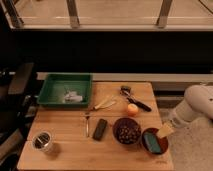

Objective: Wipe tray with sponge

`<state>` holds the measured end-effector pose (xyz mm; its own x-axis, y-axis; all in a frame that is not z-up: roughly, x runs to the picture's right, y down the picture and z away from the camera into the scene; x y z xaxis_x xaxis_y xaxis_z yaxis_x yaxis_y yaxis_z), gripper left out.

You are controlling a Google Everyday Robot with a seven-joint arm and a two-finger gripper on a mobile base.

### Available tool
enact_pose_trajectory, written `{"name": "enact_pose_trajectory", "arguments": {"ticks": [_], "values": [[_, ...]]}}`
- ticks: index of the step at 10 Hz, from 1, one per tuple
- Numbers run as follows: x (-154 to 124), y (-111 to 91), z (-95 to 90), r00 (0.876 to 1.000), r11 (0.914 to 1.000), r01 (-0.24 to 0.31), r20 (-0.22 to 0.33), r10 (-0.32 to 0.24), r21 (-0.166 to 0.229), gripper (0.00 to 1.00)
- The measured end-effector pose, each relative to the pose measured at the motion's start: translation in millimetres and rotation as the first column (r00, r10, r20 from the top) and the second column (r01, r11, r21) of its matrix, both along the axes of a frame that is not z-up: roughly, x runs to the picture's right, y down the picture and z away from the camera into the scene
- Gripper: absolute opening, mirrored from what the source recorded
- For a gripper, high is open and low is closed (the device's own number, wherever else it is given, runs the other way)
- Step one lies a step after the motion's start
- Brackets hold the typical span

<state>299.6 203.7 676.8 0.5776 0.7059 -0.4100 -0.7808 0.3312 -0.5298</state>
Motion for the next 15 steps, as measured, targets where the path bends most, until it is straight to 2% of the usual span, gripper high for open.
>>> {"name": "enact_pose_trajectory", "arguments": {"ticks": [2, 9, 12, 15], "values": [[-3.6, 12.1, -6.1, 1.000, 0.9999, -0.011, -0.015, 0.011, 0.003, 0.65], [-22.3, 54.9, 0.0, 1.000, 0.9966, 0.009, 0.005, -0.009, -0.082, 0.65], [-28.6, 70.6, 3.2, 1.000, 0.9921, 0.015, 0.021, -0.013, -0.124, 0.65], [-40.7, 85.4, 19.4, 0.999, 0.9836, 0.018, 0.042, -0.011, -0.180, 0.65]]}}
